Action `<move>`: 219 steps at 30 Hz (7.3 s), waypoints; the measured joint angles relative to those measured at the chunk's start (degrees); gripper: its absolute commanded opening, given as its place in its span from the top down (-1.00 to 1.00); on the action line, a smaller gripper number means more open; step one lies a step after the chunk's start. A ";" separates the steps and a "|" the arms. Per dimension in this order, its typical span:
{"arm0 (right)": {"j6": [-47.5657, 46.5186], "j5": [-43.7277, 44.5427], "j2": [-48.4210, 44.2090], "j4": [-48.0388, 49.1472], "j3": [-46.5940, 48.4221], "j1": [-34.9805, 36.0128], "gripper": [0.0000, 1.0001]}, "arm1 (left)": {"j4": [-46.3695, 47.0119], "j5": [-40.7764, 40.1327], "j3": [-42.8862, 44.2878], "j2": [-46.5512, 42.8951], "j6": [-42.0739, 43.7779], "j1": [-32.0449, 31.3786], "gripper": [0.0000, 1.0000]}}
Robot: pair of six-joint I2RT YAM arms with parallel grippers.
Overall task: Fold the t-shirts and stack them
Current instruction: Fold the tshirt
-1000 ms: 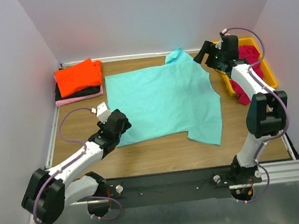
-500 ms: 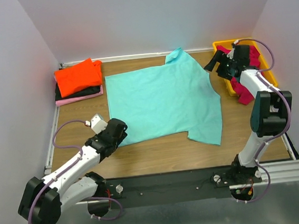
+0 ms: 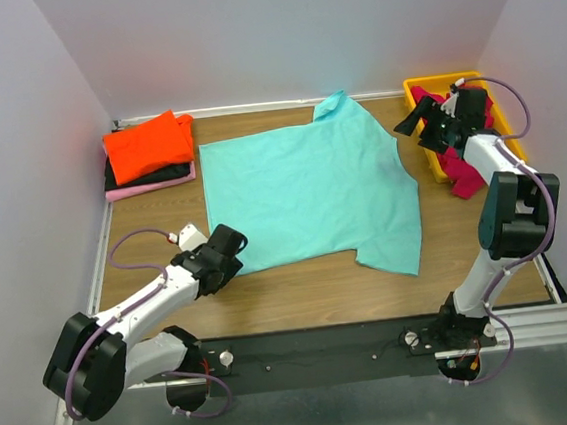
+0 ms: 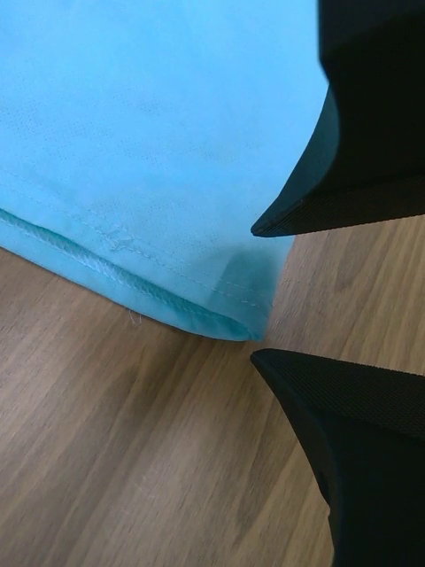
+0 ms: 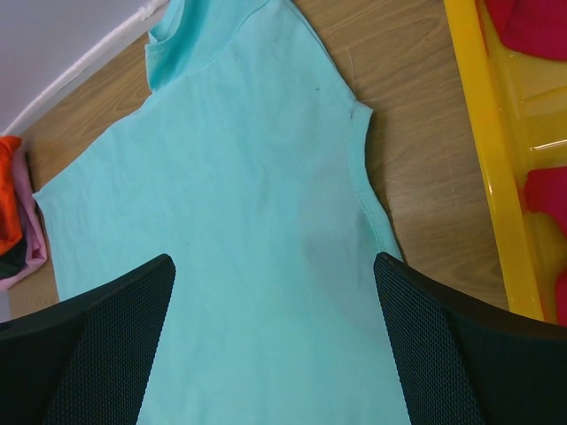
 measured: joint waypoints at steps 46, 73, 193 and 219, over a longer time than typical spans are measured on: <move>1.88 -7.04 0.02 3.63 -3.06 -5.29 -1.00 | -7.50 3.02 4.87 4.20 -7.45 0.00 0.08; 3.82 -11.61 0.07 6.71 -5.60 -8.37 -1.00 | -10.27 2.12 5.97 3.85 -12.81 0.00 0.12; 5.86 31.47 -28.13 -15.72 -33.33 18.21 -0.94 | 34.38 -4.66 3.65 7.43 37.57 10.60 1.00; 13.00 26.84 -35.21 -24.06 -39.52 27.56 -0.61 | 38.29 -1.88 3.63 10.34 38.91 16.79 1.00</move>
